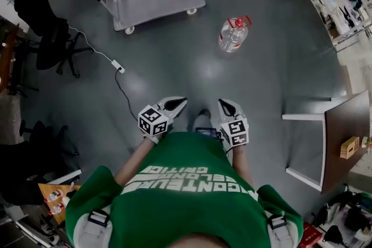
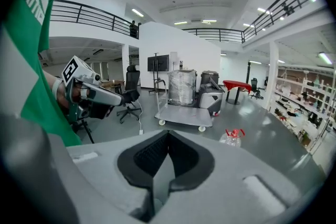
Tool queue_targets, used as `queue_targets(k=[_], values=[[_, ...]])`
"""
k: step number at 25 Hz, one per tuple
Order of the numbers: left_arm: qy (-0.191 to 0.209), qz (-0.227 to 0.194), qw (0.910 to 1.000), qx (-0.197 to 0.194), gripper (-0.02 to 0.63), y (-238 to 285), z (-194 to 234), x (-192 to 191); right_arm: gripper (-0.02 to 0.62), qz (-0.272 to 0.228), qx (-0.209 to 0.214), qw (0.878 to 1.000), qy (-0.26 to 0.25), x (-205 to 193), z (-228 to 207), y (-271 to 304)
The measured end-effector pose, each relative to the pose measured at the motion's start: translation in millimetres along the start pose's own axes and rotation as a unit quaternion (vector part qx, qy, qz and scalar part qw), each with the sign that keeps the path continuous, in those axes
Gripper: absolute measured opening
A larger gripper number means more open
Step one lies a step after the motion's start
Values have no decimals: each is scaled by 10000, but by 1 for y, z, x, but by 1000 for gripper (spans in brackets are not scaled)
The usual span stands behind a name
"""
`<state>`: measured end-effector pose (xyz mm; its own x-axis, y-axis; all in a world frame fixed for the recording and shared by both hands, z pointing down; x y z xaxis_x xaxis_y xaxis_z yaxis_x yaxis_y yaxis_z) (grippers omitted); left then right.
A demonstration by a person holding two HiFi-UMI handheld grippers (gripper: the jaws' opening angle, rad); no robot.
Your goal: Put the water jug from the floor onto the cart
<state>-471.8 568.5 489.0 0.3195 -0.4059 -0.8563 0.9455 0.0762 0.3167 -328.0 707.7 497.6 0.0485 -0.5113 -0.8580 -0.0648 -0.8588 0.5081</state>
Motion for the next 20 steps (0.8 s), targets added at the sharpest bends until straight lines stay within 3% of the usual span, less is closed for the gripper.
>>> queue_targets(k=[12, 20], values=[[199, 221, 9981, -537, 11, 89, -25, 52, -8, 40, -470, 9984, 301, 9, -84, -35], [258, 238, 9976, -590, 9, 130, -33, 69, -8, 23, -766, 9955, 566, -3, -128, -62]])
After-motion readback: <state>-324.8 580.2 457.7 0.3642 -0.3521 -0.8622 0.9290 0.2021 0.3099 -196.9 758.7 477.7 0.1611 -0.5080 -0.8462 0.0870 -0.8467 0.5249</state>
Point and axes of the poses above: the fingertips, and each gripper's own axes: y forward along the fingers, z to its left, x out of its top, the point moved 6 cm from there along -y, backward along the fingers, and after that the axes turned 9 degrees about x, right-handed, at the moved point
